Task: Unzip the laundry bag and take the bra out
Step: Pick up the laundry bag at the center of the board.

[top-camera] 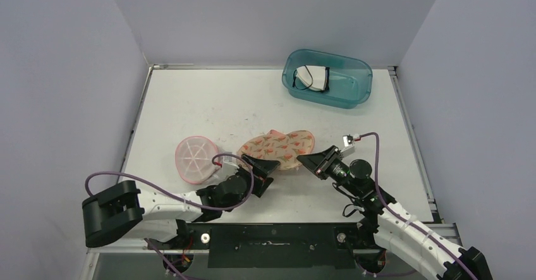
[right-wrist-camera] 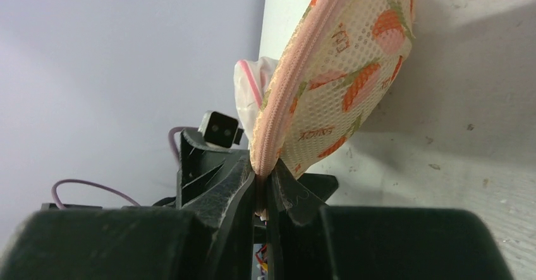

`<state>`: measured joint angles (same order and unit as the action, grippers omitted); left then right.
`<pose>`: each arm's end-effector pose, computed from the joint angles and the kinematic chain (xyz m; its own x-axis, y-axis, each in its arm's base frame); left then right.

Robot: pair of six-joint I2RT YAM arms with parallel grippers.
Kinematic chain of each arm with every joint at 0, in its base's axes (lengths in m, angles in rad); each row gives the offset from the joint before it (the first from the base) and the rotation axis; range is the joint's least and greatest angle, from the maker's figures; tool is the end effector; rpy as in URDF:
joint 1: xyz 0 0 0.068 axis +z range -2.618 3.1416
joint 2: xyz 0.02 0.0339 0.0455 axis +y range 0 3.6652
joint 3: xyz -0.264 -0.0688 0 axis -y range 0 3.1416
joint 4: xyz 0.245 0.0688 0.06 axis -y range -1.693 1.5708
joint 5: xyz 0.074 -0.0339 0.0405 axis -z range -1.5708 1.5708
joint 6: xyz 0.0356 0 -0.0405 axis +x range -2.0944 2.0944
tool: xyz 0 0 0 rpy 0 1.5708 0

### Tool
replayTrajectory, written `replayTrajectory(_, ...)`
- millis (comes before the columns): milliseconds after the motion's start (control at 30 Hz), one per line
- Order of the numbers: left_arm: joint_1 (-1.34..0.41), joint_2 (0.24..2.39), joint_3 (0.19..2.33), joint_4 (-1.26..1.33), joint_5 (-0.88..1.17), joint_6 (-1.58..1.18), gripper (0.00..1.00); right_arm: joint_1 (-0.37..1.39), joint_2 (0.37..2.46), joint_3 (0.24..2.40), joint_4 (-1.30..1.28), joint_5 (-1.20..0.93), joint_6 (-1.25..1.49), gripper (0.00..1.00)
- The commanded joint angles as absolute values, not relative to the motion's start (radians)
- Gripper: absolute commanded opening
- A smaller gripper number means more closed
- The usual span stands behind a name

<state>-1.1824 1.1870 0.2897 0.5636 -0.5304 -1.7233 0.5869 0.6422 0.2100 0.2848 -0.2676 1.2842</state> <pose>0.0999 -0.1966 0.1699 -0.5913 -0.8062 -0.0202 -0.2164 0.1828 -0.9590 0.1308 0.0983 0.2076 -0.7558 0.6083 -0.2424 -0.0952 0.2641 0.9598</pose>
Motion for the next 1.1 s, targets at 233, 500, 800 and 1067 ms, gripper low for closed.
replayTrajectory(233, -1.155, 1.410, 0.318, 0.880, -0.522, -1.854, 0.96, 0.655, 0.616, 0.162, 0.427, -0.233, 1.302, 0.05)
replayTrajectory(500, -1.129, 1.383, 0.328, 0.781, -0.556, -1.839, 0.77, 0.660, 0.571, 0.122, 0.403, -0.230, 1.307, 0.05)
replayTrajectory(800, -1.123, 1.383, 0.336, 0.735, -0.566, -1.820, 0.22, 0.661, 0.541, 0.120, 0.360, -0.226, 1.286, 0.05)
replayTrajectory(1067, -1.123, 1.272, 0.400, 0.503, -0.605, -1.744, 0.00, 0.664, 0.469, 0.265, 0.054, -0.170, 1.040, 0.74)
